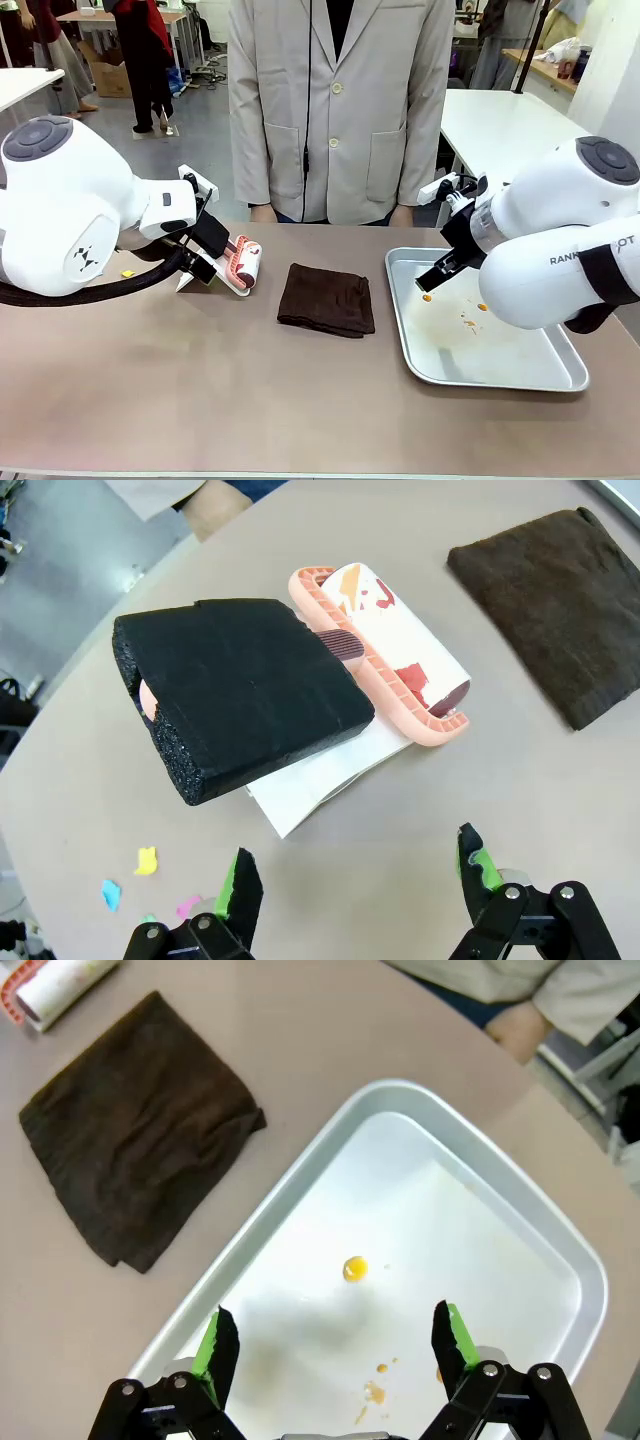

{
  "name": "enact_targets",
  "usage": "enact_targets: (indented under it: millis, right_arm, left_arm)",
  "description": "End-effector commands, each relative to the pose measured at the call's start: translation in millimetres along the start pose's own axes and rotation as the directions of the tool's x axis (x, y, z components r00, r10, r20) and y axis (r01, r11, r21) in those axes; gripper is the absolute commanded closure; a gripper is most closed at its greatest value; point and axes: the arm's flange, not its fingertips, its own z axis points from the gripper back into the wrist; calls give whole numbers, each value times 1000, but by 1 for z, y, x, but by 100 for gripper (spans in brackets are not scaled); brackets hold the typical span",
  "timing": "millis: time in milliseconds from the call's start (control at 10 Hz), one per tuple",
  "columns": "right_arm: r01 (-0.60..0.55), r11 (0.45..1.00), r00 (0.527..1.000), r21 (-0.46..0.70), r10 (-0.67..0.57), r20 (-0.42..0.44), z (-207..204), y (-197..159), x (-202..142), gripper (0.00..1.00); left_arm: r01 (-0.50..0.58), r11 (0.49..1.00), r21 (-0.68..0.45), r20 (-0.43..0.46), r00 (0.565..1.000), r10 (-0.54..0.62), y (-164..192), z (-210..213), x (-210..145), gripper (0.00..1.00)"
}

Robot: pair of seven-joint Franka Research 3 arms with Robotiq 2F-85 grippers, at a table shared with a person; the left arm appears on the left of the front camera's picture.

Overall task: Clean the surface of the table.
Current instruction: Hold the Lint Roller with your left hand and the towel with your right hand.

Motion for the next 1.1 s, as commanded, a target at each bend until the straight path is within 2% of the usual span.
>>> enact_targets:
  millis: [0,600,700,800,900,1000]
  right_arm:
    - [1,1000,1000,0,-1,0,0,0,0,0]
    - [0,1000,1000,0,0,0,0,0,0,0]
    - [72,996,996,61,-68,-63,6,3,3,0]
    - [162,975,981,153,-142,-128,17,5,7,0]
    - [240,953,963,186,-210,-167,28,5,10,0]
    - [295,921,951,255,-259,-169,43,3,11,0]
  left_arm:
    - [0,1000,0,0,1000,0,0,0,0,0]
    - [0,1000,0,0,1000,0,0,0,0,0]
    - [7,999,-43,-16,1000,-8,3,10,-6,0]
    - [-25,991,-133,-52,998,19,8,24,-11,0]
    - [-62,973,-223,-90,995,43,9,42,-16,0]
    - [-136,948,-287,-138,985,100,11,63,-23,0]
